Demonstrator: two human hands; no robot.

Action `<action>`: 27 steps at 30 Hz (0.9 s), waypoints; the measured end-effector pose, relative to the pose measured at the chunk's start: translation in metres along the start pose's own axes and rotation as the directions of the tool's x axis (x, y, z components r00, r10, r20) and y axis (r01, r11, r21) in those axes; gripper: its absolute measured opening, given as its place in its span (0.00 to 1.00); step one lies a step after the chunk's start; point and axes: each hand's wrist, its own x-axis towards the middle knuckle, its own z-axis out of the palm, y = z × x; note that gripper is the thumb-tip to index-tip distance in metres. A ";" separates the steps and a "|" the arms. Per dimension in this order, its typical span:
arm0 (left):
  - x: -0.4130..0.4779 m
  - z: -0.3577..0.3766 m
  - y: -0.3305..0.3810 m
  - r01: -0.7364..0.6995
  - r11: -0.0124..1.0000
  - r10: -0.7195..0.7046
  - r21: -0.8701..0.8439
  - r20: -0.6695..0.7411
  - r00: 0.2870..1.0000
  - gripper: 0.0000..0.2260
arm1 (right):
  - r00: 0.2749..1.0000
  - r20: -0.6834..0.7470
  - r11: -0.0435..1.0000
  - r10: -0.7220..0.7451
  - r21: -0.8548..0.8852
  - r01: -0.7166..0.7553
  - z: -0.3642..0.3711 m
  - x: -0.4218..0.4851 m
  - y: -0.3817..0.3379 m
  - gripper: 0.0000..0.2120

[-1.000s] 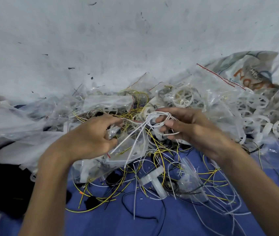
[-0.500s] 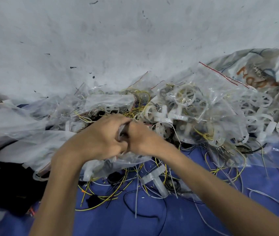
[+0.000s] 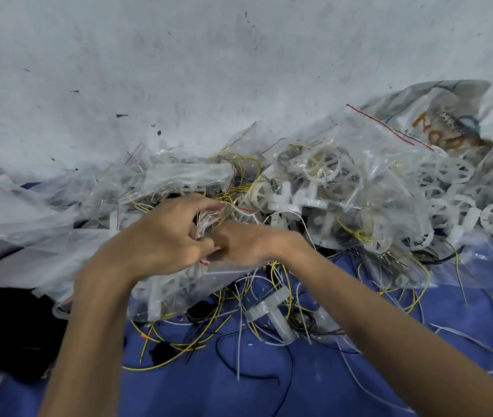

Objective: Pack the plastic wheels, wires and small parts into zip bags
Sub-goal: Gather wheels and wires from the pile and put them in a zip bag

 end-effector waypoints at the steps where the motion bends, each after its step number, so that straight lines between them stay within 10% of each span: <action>1: 0.000 0.000 -0.001 0.006 1.000 -0.006 -0.002 -0.007 1.000 0.23 | 0.996 -0.084 0.998 -0.033 0.042 0.037 -0.005 -0.007 0.002 0.15; 4: -0.002 -0.006 -0.005 0.066 0.998 -0.065 0.017 -0.053 0.996 0.23 | 0.914 -0.404 0.934 -0.036 0.311 0.174 -0.021 -0.043 0.012 0.11; 6: -0.005 -0.010 -0.009 0.086 0.996 -0.083 0.032 -0.079 0.993 0.22 | 0.865 -0.497 0.970 -0.067 0.170 0.172 -0.018 -0.072 0.025 0.09; 16: -0.004 -0.021 -0.028 0.023 0.997 0.000 0.072 -0.294 0.956 0.21 | 0.947 -0.004 0.899 0.321 -0.312 -0.306 0.063 -0.131 0.084 0.22; 22: -0.008 -0.023 -0.039 0.159 0.963 -0.213 -0.218 -0.251 0.944 0.13 | 0.930 -0.109 0.898 0.352 -0.240 -0.368 0.047 -0.129 0.094 0.12; 25: -0.013 -0.025 -0.037 0.197 0.979 -0.202 -0.051 -0.130 0.971 0.31 | 0.895 -0.249 0.877 0.371 -0.223 -0.426 0.042 -0.127 0.099 0.07; 27: -0.012 -0.024 -0.034 0.138 0.989 -0.131 0.056 -0.106 0.986 0.16 | 0.879 -0.279 0.876 0.387 -0.185 -0.445 0.038 -0.127 0.101 0.07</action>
